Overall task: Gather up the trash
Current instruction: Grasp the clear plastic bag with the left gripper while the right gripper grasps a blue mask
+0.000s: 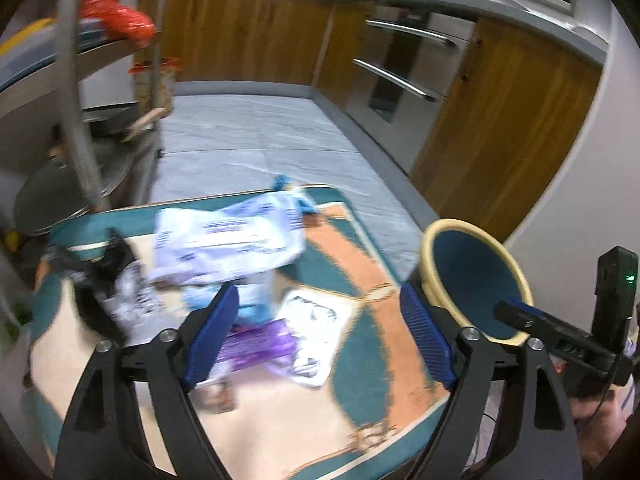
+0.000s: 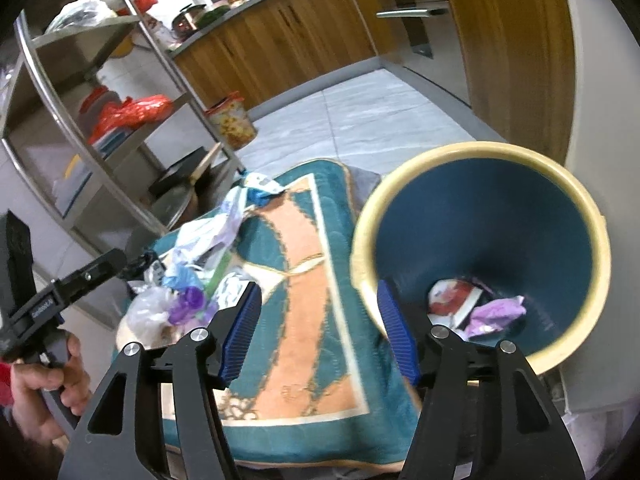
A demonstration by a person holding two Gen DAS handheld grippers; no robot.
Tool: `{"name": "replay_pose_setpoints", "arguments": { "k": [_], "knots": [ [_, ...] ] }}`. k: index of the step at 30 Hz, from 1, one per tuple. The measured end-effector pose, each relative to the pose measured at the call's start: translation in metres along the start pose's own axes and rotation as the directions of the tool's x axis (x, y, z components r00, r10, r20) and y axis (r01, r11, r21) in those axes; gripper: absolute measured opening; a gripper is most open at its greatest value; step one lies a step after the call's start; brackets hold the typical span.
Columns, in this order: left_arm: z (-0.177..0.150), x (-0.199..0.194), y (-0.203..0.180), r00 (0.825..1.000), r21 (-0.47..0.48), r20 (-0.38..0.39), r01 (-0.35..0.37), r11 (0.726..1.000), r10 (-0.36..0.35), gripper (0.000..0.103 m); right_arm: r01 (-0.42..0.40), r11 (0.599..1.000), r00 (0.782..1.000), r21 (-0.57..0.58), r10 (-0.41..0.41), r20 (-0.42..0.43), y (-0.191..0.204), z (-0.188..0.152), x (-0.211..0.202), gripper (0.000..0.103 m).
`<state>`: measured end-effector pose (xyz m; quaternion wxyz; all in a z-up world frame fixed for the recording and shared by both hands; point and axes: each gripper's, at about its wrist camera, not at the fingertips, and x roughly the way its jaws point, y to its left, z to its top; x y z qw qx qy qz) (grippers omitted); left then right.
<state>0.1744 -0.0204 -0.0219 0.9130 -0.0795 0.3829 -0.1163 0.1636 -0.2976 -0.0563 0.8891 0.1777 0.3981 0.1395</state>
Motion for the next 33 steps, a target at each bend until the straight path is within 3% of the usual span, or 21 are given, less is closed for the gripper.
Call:
{"name": "replay_pose_setpoints", "arguments": {
  "k": [9,19,22,24,27,33],
  "knots": [
    [-0.012,-0.016,0.056,0.997,-0.069,-0.01,-0.082,0.994,0.082,0.088,-0.065,0.998,0.998,-0.017,0.065,-0.003,0.032,0.001,0.006,0.065],
    [-0.042,0.024,0.098,0.969,-0.044,-0.162,-0.199,0.979,0.189,0.085,-0.087,0.994,0.996,-0.072,0.085,-0.032,0.058,-0.002,0.016,0.065],
    [-0.048,0.032,0.105,0.963,-0.064,-0.205,-0.191,0.979,0.175,0.077,-0.086,0.993,0.996,-0.078,0.083,-0.037,0.061,-0.004,0.017,0.065],
    [-0.051,0.035,0.105,0.961,-0.067,-0.224,-0.179,0.982,0.16,0.054,-0.085,0.993,0.996,-0.076,0.083,-0.04,0.061,-0.004,0.018,0.065],
    [-0.056,0.037,0.103,0.952,-0.056,-0.266,-0.171,0.984,0.151,0.035,-0.088,0.993,0.995,-0.075,0.085,-0.046,0.061,-0.004,0.019,0.065],
    [-0.057,0.014,0.097,0.956,-0.068,-0.272,-0.136,0.988,0.113,0.025,-0.106,0.992,0.993,-0.071,0.102,-0.053,0.066,-0.002,0.022,0.065]
  ]
}}
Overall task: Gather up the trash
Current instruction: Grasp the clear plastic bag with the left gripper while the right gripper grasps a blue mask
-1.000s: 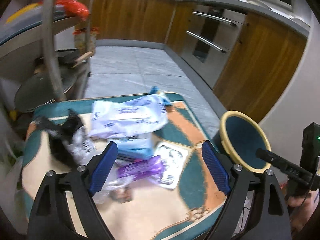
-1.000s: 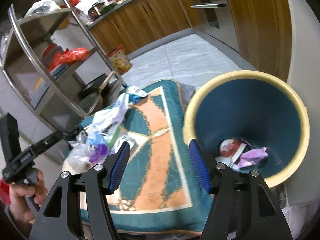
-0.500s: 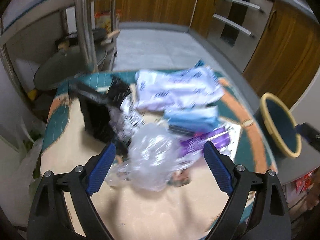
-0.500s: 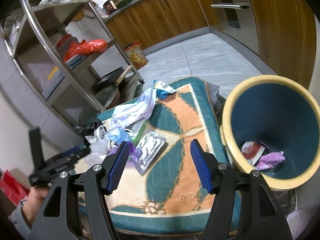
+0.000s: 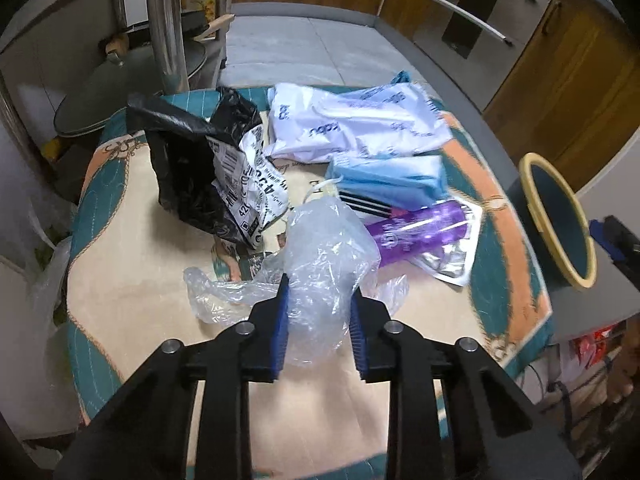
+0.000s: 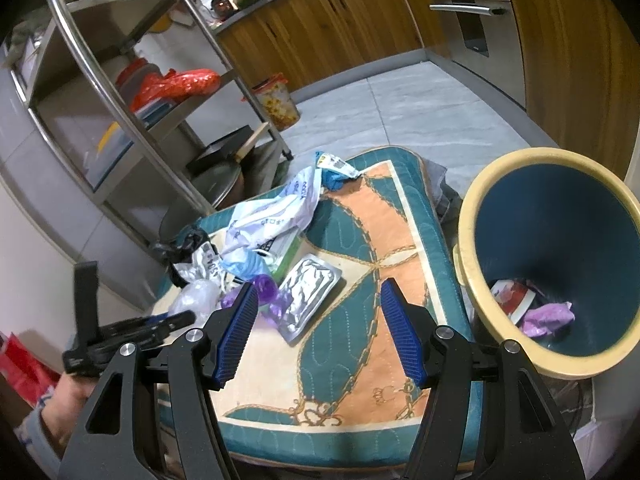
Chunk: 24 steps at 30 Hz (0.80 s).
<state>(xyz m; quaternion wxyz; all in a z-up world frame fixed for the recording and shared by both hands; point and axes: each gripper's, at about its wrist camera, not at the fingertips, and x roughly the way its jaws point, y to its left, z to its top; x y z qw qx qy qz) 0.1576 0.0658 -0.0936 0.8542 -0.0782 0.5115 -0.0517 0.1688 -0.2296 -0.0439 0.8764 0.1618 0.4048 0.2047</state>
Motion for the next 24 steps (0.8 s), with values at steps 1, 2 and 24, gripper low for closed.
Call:
{"name": "replay_pose_setpoints", "arguments": {
  "k": [1,2,24],
  "knots": [
    [-0.001,-0.008,-0.001,1.0,-0.002,0.007,0.009,1.0,-0.009,0.025,-0.007,1.0,1.0,-0.002,0.007,-0.003,0.002,0.001,0.001,0.065],
    [-0.002,-0.014,-0.002,1.0,0.003,0.013,0.013,1.0,-0.013,0.024,-0.014,1.0,1.0,-0.006,0.014,-0.007,0.003,0.002,0.003,0.065],
    [0.008,-0.057,0.028,0.984,-0.101,0.164,0.08,0.992,-0.063,0.024,-0.069,0.931,0.979,-0.358,-0.005,-0.202,0.094,0.008,0.129,0.065]
  ]
}}
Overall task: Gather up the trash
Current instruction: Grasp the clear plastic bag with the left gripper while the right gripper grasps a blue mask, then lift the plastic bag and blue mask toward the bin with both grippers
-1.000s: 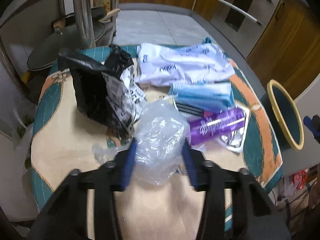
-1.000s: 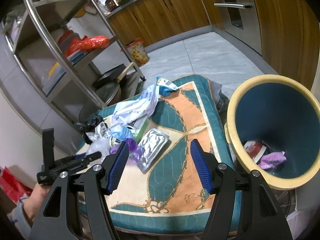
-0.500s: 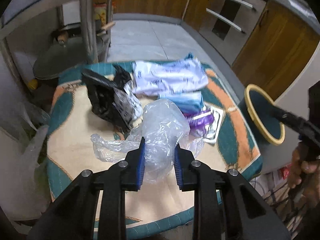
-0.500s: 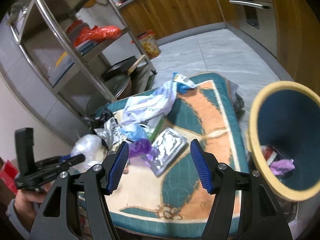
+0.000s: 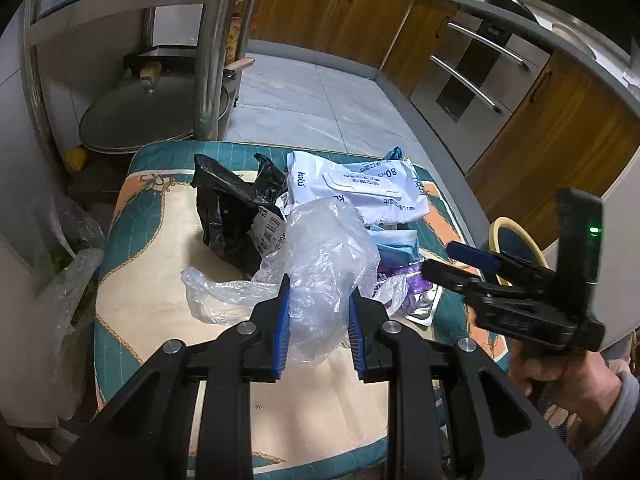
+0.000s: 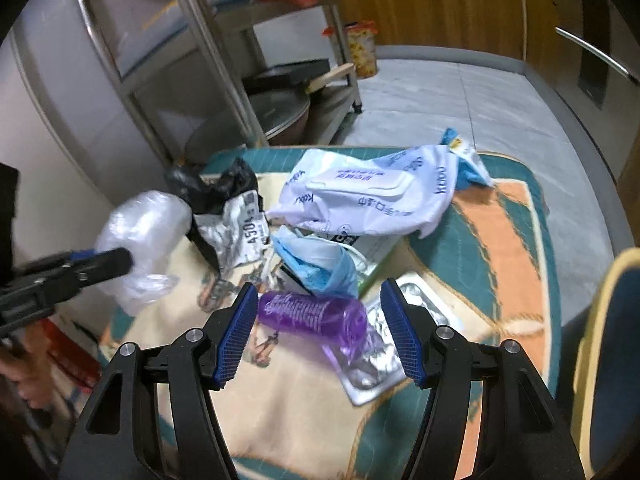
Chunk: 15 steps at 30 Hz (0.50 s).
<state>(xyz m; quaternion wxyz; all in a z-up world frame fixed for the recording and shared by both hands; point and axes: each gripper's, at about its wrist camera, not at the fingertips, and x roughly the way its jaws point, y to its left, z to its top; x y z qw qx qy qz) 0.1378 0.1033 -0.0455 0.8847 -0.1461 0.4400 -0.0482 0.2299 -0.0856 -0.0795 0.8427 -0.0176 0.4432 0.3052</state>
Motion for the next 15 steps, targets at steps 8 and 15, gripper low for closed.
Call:
{"name": "replay_pose_setpoints", "arguments": {
  "k": [8,15],
  "knots": [
    [0.002,0.008,-0.005,1.0,0.021,-0.002,0.006,1.0,-0.006,0.024,0.062,0.992,0.998,-0.108,-0.065,-0.018,0.012,0.007,0.025,0.06],
    [0.002,0.011,-0.006,1.0,0.023,-0.005,0.008,1.0,-0.008,0.024,0.047,0.994,0.999,-0.1,-0.046,0.014,0.009,0.003,0.011,0.034]
  ]
}}
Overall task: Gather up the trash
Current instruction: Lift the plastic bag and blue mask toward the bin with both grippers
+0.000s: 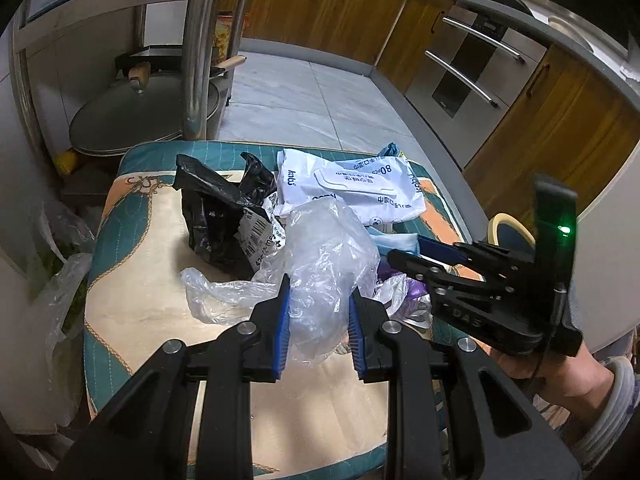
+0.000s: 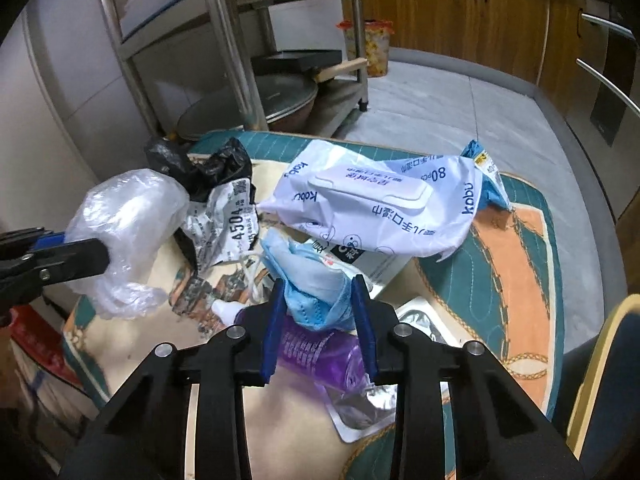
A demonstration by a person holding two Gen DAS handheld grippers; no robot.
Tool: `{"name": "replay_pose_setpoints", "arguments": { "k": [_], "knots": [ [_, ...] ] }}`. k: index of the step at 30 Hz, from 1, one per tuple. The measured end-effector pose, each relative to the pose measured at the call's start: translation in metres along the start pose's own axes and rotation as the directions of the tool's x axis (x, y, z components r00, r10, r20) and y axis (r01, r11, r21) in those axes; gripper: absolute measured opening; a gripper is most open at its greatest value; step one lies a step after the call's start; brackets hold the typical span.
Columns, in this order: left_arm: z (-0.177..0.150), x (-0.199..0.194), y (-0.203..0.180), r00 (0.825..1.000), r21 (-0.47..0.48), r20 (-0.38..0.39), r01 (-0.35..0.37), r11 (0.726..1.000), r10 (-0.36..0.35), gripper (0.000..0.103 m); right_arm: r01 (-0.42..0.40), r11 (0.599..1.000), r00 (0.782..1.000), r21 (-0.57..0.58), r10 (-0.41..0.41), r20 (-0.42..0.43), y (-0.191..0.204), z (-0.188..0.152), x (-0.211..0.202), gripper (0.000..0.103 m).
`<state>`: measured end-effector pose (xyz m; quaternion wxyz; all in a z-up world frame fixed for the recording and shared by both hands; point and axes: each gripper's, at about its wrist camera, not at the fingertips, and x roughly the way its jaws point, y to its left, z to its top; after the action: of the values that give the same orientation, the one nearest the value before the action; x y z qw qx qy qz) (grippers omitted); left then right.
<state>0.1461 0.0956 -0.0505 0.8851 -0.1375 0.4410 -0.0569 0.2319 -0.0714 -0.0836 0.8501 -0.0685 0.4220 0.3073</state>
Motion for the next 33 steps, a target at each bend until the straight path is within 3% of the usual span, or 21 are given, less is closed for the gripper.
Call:
{"name": "replay_pose_setpoints", "arguments": {
  "k": [11,33],
  "knots": [
    [0.003,-0.004,-0.014,1.0,0.023,0.026,0.008,1.0,-0.009,0.024,-0.014,0.997,0.995,0.078,0.006,0.103,-0.017,-0.005,-0.053,0.033],
    [0.001,-0.003,-0.092,0.995,0.155,0.051,0.076,0.985,-0.085,0.024,0.041,0.961,0.965,0.274,-0.11,0.239,-0.076,-0.062,-0.163,0.033]
  ]
}}
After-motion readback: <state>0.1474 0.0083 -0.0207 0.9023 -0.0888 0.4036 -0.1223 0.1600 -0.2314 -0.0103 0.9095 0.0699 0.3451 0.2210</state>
